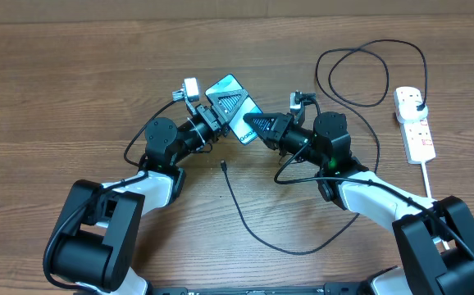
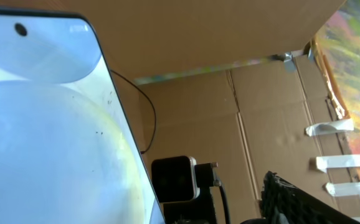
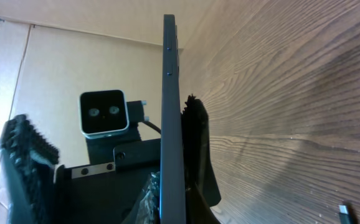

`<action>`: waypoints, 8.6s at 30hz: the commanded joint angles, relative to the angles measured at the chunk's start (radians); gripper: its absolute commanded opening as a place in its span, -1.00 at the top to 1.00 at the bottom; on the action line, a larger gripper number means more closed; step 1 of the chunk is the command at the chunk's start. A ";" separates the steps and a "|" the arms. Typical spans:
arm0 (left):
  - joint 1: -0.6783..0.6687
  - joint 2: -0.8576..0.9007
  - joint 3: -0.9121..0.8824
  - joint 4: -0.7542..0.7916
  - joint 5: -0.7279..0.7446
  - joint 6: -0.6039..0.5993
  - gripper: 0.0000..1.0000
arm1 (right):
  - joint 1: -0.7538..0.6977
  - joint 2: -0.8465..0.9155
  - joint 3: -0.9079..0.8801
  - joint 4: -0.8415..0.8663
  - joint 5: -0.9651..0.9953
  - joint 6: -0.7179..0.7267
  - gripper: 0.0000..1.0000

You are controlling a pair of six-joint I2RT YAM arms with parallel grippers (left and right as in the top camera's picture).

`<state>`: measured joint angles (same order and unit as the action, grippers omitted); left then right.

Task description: Plug charger to phone and switch on socket

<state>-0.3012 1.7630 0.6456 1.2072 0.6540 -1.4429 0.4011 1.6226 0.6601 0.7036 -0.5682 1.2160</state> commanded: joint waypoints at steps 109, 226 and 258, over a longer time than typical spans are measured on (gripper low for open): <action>0.320 0.000 0.160 -0.399 0.589 -0.550 0.91 | 0.469 0.087 0.209 -0.844 0.685 -1.117 -0.58; 0.082 0.178 0.375 -0.439 0.455 -0.105 0.91 | -0.177 -0.177 0.131 -0.763 -0.584 -0.530 0.92; 0.064 0.178 0.375 -0.439 0.439 -0.110 0.91 | -0.171 -0.083 0.131 -0.581 -0.548 -0.428 0.93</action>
<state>-0.2207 1.9362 0.9913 0.7555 1.0801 -1.5707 0.2241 1.5291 0.7952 0.1059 -1.1183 0.7784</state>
